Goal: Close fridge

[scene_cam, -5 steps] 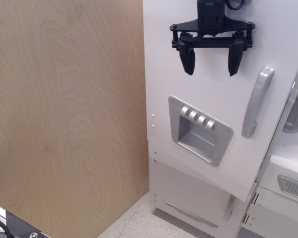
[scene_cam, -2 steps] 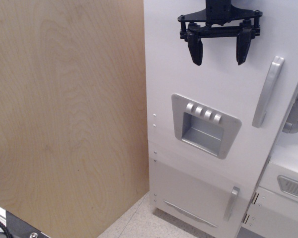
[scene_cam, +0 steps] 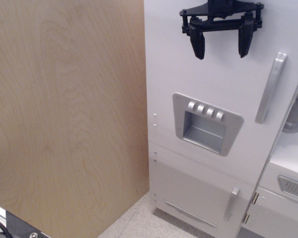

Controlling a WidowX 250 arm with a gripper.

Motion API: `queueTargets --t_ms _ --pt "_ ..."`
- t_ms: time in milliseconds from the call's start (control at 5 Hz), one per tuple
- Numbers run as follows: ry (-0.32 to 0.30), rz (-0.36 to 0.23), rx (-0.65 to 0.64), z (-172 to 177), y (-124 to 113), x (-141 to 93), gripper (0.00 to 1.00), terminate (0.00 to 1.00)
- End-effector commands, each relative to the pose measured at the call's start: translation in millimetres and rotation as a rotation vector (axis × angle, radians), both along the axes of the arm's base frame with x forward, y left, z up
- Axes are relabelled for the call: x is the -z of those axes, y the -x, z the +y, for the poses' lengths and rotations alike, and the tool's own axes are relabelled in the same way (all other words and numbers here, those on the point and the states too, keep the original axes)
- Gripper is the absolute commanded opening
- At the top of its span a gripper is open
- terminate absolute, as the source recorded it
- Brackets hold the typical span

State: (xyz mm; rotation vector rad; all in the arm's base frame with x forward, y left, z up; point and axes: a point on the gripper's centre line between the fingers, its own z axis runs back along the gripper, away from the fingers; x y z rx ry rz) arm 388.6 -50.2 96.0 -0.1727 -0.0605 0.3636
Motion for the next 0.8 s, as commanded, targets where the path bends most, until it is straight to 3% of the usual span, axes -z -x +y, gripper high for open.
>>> queueTargets --t_ms 0,200,400,600 --pt "0.003 -0.072 0.031 4 8 -21 1.0 0.0" --pt "-0.021 -0.065 0.106 -1 47 -17 1.0 0.0" --pt "-0.021 -0.056 0.141 -1 70 -16 1.0 0.0" --pt "-0.021 -0.056 0.141 -1 70 -16 1.0 0.0"
